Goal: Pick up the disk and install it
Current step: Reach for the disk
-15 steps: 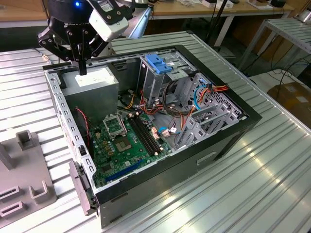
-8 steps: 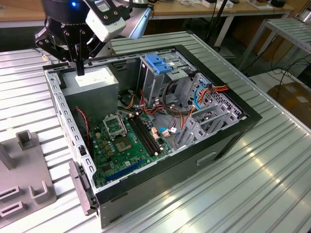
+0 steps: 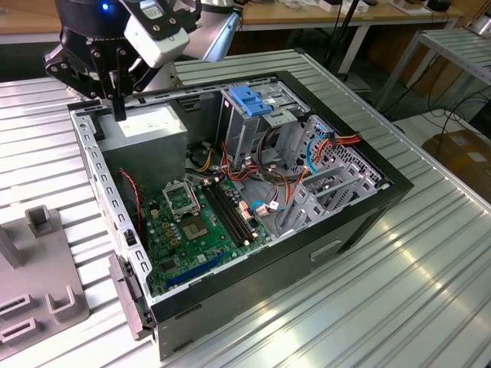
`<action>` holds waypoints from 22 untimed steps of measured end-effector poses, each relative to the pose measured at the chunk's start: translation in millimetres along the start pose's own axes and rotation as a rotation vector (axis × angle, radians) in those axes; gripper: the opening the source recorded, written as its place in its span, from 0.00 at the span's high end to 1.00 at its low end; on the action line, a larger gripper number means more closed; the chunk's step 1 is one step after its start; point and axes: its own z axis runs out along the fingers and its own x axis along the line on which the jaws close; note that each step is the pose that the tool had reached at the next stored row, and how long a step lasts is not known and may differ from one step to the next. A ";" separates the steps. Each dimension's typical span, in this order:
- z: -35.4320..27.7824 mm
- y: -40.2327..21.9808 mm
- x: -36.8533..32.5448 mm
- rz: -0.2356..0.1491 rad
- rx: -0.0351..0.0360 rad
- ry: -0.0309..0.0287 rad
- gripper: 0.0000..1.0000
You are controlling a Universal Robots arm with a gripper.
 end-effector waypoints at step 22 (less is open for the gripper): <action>-1.1 -3.0 40.1 0.000 0.0000 0.0000 0.90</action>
